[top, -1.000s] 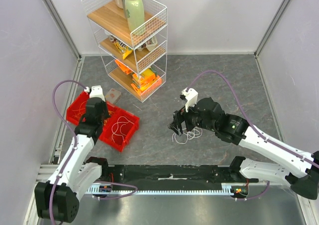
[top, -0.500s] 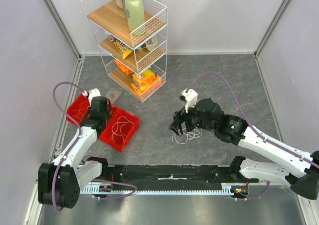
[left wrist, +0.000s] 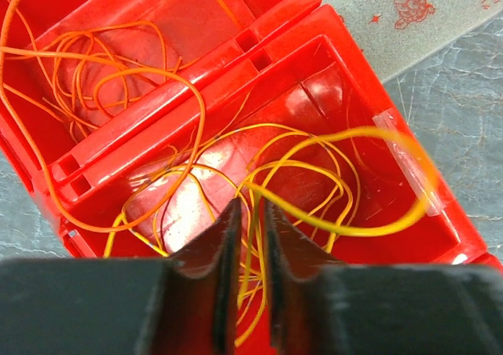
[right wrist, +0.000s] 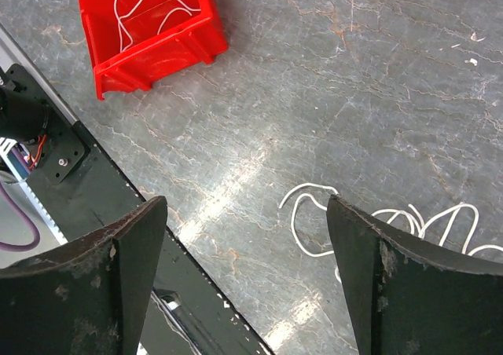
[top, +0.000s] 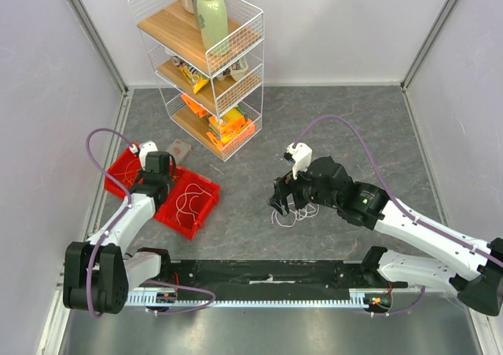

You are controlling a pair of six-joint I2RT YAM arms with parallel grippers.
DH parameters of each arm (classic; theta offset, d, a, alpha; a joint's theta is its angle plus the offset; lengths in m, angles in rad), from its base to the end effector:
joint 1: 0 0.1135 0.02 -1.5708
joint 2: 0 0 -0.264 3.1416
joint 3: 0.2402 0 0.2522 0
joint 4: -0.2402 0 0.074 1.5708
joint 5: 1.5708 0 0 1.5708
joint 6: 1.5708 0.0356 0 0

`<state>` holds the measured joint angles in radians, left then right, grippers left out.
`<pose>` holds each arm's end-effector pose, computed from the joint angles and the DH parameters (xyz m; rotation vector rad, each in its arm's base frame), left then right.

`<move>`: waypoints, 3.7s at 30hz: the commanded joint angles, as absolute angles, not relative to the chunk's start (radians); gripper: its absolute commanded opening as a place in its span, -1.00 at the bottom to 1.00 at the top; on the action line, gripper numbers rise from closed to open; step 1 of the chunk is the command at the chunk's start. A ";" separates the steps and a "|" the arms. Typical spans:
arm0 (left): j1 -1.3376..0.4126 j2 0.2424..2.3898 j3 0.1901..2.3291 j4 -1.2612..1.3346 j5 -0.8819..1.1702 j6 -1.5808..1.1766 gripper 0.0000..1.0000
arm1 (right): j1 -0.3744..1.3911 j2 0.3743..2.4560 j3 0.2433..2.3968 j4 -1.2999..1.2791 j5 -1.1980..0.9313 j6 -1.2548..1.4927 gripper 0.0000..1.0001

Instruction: Untangle the cables

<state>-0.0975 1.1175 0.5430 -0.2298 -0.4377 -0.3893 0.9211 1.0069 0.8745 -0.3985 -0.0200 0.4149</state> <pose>0.2168 -0.0060 0.1916 -0.5354 2.2332 0.2715 0.1350 0.1789 0.3083 -0.5659 2.1375 0.8015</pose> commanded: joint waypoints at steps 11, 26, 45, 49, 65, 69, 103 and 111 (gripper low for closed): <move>-0.095 0.815 0.721 -0.467 -0.279 -0.432 0.61 | 0.902 1.028 0.827 -0.328 -0.006 0.425 0.80; -0.548 0.678 0.549 -0.022 0.333 -0.631 0.45 | 0.621 1.019 0.629 -0.384 0.169 0.643 0.59; -0.873 1.577 0.784 0.362 0.386 -0.367 0.47 | 0.578 0.943 0.466 -0.296 -0.069 0.535 0.29; -0.887 1.693 0.813 0.423 0.439 -0.383 0.44 | 0.578 0.962 0.469 -0.290 -0.054 0.540 0.30; -0.910 1.363 0.828 0.213 0.382 -0.373 -0.96 | 0.578 0.822 0.463 -0.264 -0.044 0.542 0.58; -0.910 1.230 0.883 0.097 0.457 -0.426 -0.96 | 0.580 0.769 0.446 -0.123 -0.269 0.477 0.78; -0.910 0.638 1.213 -0.412 0.088 -0.425 -0.96 | 0.621 1.169 0.445 0.143 0.020 0.674 -0.16; -0.908 0.581 1.305 -0.554 -0.149 -0.367 -0.96 | 0.621 1.176 0.428 0.169 -0.052 0.652 0.17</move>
<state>-0.9058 0.5804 1.2491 -0.4297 0.0193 -0.4408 0.6235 1.1679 0.4297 0.1524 -0.0219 0.6872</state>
